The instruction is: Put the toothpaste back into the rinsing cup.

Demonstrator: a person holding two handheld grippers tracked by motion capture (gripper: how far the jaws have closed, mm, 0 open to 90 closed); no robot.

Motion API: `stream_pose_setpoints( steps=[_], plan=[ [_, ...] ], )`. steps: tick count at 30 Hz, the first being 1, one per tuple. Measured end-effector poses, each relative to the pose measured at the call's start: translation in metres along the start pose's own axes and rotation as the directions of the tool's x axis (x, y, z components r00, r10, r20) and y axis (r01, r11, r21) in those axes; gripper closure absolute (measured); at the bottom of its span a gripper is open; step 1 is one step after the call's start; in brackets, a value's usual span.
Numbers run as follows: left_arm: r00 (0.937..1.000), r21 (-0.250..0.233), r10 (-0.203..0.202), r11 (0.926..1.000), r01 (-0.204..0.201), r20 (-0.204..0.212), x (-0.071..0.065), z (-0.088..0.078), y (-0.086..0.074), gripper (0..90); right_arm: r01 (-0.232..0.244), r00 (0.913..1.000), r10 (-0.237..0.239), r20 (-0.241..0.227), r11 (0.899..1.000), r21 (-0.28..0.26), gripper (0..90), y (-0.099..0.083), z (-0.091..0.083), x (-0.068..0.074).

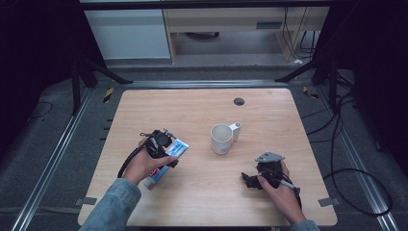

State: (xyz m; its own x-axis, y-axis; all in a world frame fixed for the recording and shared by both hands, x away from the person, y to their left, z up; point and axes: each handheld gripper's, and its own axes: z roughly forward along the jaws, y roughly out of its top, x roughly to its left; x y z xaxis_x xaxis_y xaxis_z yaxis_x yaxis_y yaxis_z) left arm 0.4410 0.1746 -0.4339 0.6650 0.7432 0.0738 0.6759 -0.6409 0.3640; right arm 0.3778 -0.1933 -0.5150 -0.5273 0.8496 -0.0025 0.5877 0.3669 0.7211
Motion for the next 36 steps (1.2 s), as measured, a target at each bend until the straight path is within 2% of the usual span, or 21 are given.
stream_pose_setpoints(
  steps=[3, 9, 13, 17, 18, 21, 22, 25, 31, 36],
  plan=[
    [1.0, 0.021, 0.001, 0.9998, -0.001, -0.007, 0.001, 0.001, 0.004, 15.5, 0.0, 1.0, 0.0, 0.0, 1.0, 0.0, 0.4, 0.0, 0.0, 0.0],
    [0.9999, 0.057, 0.0, 0.9984, 0.0, 0.014, 0.003, 0.007, 0.011, 18.1, 0.0, 1.0, 0.0, 0.0, 1.0, 0.001, 0.4, 0.0, 0.0, 0.0],
    [1.0, 0.116, 0.003, 0.9933, -0.002, -0.007, 0.005, 0.015, 0.017, 22.3, 0.0, 1.0, 0.0, 0.0, 1.0, 0.001, 0.4, 0.0, 0.0, 0.0],
    [0.9999, 0.136, -0.014, 0.9906, 0.013, 0.003, 0.009, 0.019, 0.02, 24.9, 0.0, 1.0, 0.0, 0.0, 1.0, 0.001, 0.4, 0.0, 0.0, 0.0],
    [1.0, 0.16, -0.002, 0.9871, 0.003, -0.009, 0.009, 0.022, 0.021, 27.1, 0.002, 1.0, -0.002, 0.002, 1.0, 0.001, 0.4, 0.0, 0.0, 0.0],
    [1.0, 0.183, 0.004, 0.9831, -0.003, -0.004, 0.008, 0.027, 0.024, 28.5, 0.0, 1.0, 0.0, 0.0, 1.0, 0.0, 0.4, 0.0, 0.0, 0.0],
    [0.9998, 0.194, 0.011, 0.981, -0.008, -0.015, 0.008, 0.03, 0.025, 29.1, 0.0, 1.0, 0.0, 0.0, 1.0, 0.0, 0.4, 0.0, 0.0, 0.0],
    [0.9998, 0.205, 0.006, 0.9787, -0.002, -0.02, 0.009, 0.034, 0.026, 30.9, 0.0, 1.0, 0.0, 0.0, 1.0, 0.0, 0.4, 0.0, 0.0, 0.0],
    [0.9995, 0.225, -0.029, 0.9741, 0.025, 0.012, 0.014, 0.041, 0.026, 36.5, 0.0, 1.0, 0.0, 0.0, 1.0, 0.0, 0.4, 0.0, 0.0, 0.0],
    [0.9994, 0.23, -0.029, 0.9729, 0.023, 0.021, 0.013, 0.045, 0.028, 41.5, 0.0, 1.0, 0.0, 0.0, 1.0, 0.0, 0.4, 0.0, 0.0, 0.0]
  ],
)
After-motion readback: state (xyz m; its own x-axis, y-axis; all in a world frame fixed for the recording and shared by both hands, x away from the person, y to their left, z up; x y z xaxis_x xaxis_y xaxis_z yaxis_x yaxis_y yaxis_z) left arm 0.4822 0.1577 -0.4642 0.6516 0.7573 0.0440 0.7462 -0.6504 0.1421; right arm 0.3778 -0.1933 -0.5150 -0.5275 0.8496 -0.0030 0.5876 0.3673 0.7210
